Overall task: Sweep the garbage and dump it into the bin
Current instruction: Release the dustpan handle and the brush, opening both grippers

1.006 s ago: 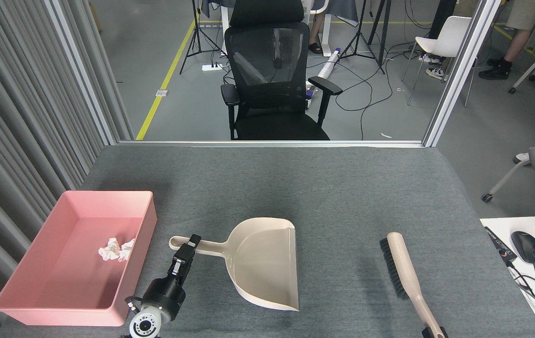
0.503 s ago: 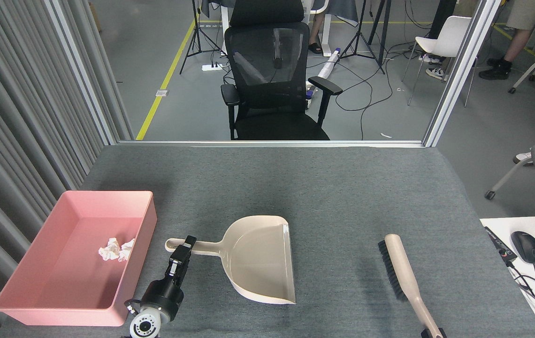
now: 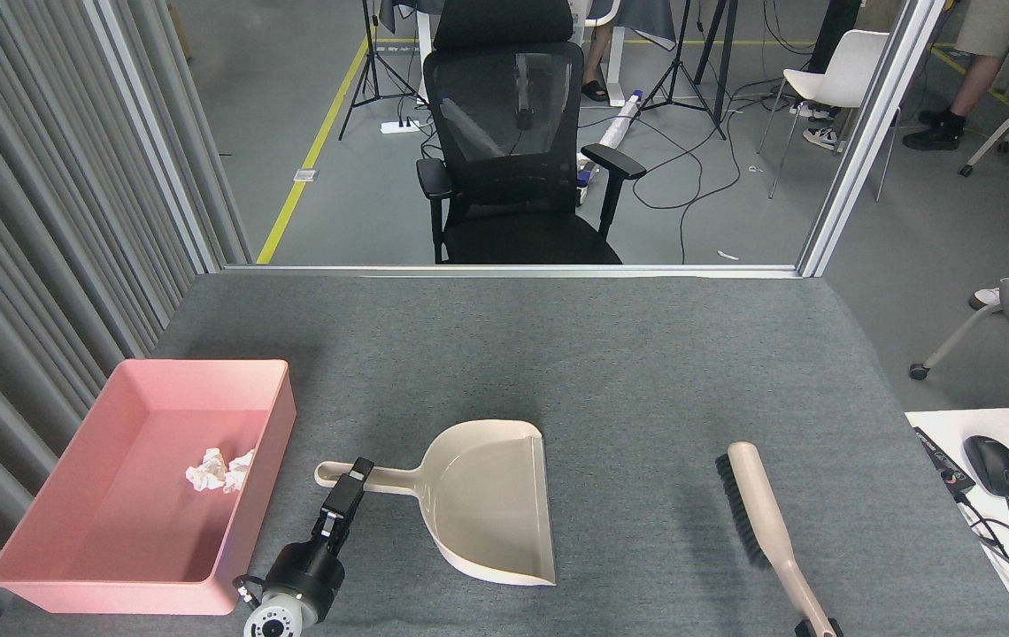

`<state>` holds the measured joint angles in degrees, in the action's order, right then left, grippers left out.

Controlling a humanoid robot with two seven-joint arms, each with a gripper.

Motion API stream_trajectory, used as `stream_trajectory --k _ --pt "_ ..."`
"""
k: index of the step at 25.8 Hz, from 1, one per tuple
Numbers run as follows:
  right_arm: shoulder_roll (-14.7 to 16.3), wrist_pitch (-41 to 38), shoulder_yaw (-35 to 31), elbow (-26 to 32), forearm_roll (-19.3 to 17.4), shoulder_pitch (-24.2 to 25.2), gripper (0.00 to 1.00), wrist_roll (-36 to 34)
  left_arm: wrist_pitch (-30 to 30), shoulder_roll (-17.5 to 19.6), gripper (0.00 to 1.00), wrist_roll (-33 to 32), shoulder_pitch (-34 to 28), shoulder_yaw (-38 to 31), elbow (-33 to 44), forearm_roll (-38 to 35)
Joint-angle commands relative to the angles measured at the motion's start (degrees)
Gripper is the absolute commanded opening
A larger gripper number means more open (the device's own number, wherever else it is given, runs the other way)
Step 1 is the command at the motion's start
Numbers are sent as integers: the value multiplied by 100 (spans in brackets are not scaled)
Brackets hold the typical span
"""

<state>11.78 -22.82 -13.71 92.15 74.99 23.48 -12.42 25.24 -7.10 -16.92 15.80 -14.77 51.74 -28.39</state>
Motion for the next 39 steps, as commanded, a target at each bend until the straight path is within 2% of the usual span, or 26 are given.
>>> stream_trajectory --k 1,11,13,14,16,17,18,23,27,33,39 --pt "-9 15 9 -4 16 -37 21 30 -107 -2 98 -5 -112 1 64 -114" --pt "9 270 264 -39 218 -178 22 188 -309 33 98 -101 -684 10 978 -114" --pt "8 314 290 -48 227 -178 28 205 -318 51 98 -101 -859 18 1303 -123" --pt "8 358 290 -65 227 -178 37 214 -300 86 98 -110 -982 36 1514 -123" --pt "8 472 290 -83 227 -178 74 372 -309 130 98 -119 -1255 133 2112 -123" --pt "17 507 282 -83 218 -195 87 478 -318 165 98 -128 -1369 194 2367 -123" --pt "17 507 282 -83 209 -195 95 495 -344 183 98 -128 -1483 264 2569 -123" --pt "8 428 282 -12 148 -222 97 478 -441 235 98 -128 -1949 546 3457 -44" --pt "43 261 211 23 69 -230 97 460 -520 244 98 -128 -1967 581 3958 176" --pt "114 261 18 401 -98 -494 97 469 -1724 393 98 -303 -1563 616 4555 1231" --pt "-18 542 35 462 -98 -1109 97 539 -2234 297 98 -312 -1150 765 4555 1600"
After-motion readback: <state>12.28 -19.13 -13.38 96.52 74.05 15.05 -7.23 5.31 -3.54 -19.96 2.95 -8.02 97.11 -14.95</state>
